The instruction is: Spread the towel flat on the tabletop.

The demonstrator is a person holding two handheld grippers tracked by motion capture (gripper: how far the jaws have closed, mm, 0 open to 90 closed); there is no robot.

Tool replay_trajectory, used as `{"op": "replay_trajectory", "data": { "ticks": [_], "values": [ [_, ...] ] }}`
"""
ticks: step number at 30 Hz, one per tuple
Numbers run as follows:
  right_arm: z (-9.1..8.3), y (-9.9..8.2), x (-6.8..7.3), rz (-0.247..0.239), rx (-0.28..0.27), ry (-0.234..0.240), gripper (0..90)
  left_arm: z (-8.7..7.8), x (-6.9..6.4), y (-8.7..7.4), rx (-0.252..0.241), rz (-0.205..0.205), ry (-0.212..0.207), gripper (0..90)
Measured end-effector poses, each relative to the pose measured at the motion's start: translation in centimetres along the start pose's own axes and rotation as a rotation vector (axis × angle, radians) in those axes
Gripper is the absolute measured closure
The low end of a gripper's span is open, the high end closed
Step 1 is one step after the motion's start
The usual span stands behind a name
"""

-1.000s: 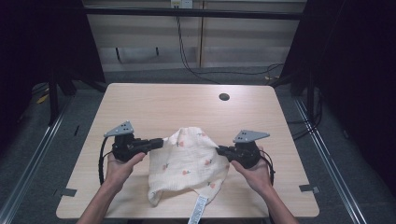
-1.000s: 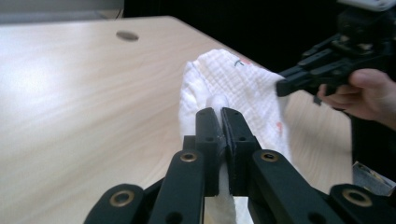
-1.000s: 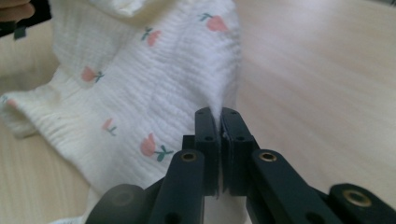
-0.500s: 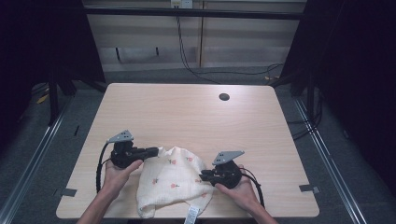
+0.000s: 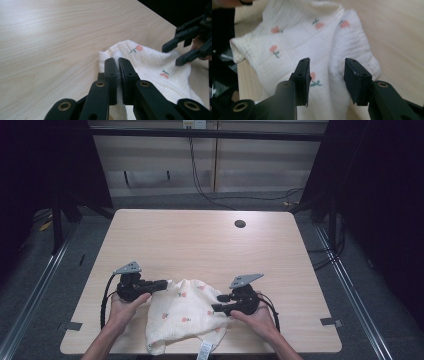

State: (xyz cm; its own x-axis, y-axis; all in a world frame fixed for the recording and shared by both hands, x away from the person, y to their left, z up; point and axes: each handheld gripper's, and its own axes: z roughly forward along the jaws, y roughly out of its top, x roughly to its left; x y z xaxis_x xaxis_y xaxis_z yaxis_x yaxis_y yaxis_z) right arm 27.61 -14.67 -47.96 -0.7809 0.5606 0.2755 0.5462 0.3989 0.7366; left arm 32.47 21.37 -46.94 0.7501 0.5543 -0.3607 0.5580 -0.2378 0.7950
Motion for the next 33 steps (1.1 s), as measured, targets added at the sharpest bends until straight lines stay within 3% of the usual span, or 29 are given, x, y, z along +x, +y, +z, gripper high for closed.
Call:
{"op": "replay_trajectory", "data": {
  "ticks": [2, 5, 7, 13, 20, 26, 29, 33],
  "values": [
    [-1.0, 0.4, -0.6, 0.013, -0.041, 0.015, 60.6, 0.0, 0.1, -0.1, 0.006, 0.006, 0.006, 85.8],
    [-1.9, 0.8, -1.5, 0.024, -0.073, -0.023, 66.5, 0.0, 0.2, -0.1, 0.002, -0.003, 0.005, 85.8],
    [-1.9, 0.9, -2.5, 0.03, -0.073, -0.077, 67.7, -0.1, 0.3, -0.1, -0.003, -0.003, 0.006, 85.7],
    [0.0, 1.0, -5.3, 0.056, -0.008, -0.153, 65.9, 0.0, 0.5, -0.2, -0.007, -0.009, -0.001, 85.6],
    [1.8, 1.0, -7.0, 0.061, 0.008, -0.199, 60.8, 0.0, 0.5, -0.2, -0.012, -0.014, -0.002, 85.6],
    [2.2, 0.7, -7.0, 0.048, 0.007, -0.157, 64.5, 0.0, 0.6, -0.2, -0.014, -0.017, 0.001, 85.7],
    [2.5, 0.6, -6.7, 0.056, 0.002, -0.125, 79.6, -0.2, 0.6, -0.1, -0.027, -0.021, 0.001, 85.7],
    [2.2, 0.8, -6.3, 0.063, -0.021, -0.107, 86.0, -0.7, 0.6, 0.0, -0.055, -0.028, 0.003, 85.8]
  ]
}}
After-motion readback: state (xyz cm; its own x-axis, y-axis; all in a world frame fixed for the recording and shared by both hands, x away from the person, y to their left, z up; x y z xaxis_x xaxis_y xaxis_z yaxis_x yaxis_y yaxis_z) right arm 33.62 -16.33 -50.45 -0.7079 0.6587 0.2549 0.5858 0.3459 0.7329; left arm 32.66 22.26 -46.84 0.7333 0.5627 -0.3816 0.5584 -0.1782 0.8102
